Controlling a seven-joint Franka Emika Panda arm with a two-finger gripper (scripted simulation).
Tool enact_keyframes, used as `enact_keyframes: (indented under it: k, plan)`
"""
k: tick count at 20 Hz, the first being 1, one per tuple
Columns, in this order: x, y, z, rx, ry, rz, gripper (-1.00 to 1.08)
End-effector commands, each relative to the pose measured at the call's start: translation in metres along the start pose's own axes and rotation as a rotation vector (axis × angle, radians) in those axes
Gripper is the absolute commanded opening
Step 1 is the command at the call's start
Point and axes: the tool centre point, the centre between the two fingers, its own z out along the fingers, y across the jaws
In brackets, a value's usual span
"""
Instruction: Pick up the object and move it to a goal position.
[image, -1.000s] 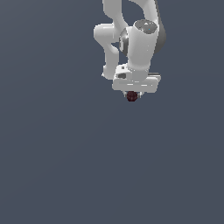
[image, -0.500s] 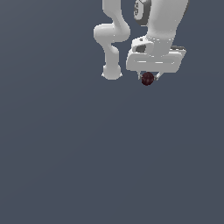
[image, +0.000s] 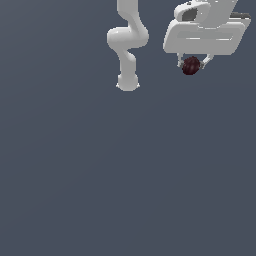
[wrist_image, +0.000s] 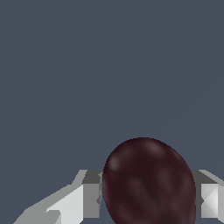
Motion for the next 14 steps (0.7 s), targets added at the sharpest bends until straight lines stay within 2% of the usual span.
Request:
enact_keyframes:
  k: [1, 7, 14]
  plan:
    - [-0.001, -0.009, -0.017, 0.000, -0.001, 0.001, -1.00]
    - [-0.002, -0.023, -0.042, 0.001, -0.001, 0.001, -1.00]
    - [-0.002, -0.030, -0.053, 0.001, -0.001, 0.001, -1.00]
